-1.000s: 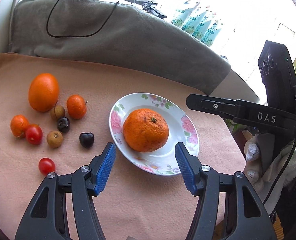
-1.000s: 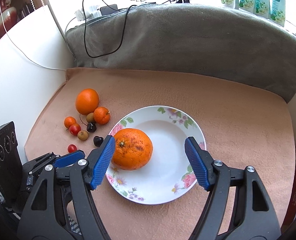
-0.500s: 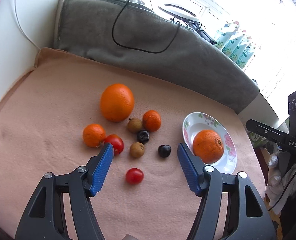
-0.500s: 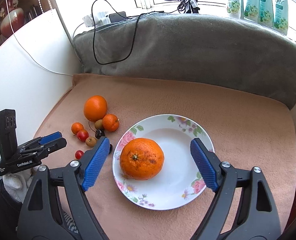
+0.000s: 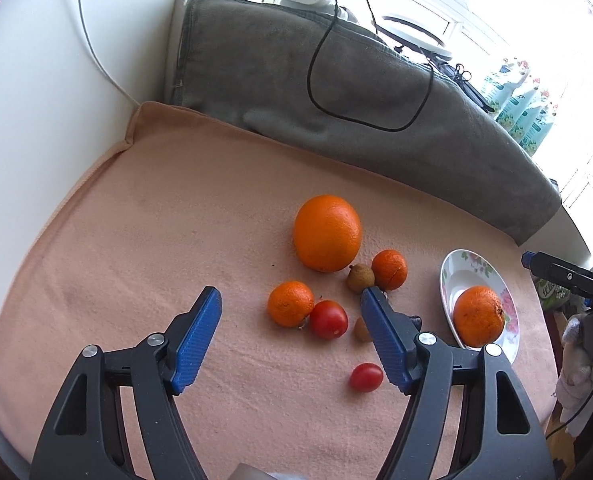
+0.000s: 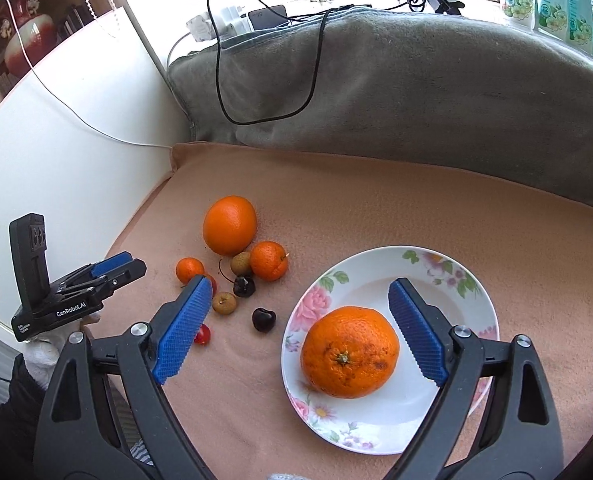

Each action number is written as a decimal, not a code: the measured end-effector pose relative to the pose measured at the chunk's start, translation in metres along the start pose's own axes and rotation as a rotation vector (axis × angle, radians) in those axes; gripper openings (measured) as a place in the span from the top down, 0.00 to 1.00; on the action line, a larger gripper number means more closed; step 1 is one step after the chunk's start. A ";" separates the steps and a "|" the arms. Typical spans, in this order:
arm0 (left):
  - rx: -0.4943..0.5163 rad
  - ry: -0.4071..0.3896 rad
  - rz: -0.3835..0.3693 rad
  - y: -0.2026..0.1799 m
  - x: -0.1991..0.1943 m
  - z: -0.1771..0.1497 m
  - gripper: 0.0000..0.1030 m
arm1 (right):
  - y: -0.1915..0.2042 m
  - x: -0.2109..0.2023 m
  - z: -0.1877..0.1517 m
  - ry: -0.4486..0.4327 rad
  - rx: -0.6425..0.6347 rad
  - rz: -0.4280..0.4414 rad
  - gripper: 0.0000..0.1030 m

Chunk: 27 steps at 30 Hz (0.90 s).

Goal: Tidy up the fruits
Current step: 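Move the right tool to the smooth large orange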

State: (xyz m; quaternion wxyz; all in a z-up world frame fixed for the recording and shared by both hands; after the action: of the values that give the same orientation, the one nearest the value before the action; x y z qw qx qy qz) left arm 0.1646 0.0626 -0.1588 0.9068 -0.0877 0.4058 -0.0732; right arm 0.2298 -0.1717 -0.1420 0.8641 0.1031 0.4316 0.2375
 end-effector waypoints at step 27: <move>-0.050 0.039 -0.134 0.010 0.047 0.019 0.35 | 0.058 0.117 0.032 0.191 0.031 0.106 0.14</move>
State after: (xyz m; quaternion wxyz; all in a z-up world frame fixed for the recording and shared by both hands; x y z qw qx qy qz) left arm 0.2109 0.0643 -0.1826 0.8893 -0.1357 0.4184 -0.1252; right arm 0.2972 -0.0621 -0.1821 0.8036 0.1159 0.5096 0.2848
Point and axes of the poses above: each gripper's, at about its wrist camera, not at the fingertips, and x roughly the way its jaws point, y to its left, z to its top, the point moved 9 cm from there along x, roughly the way its jaws point, and after that the axes turned 8 degrees about x, right-handed, at the moved point
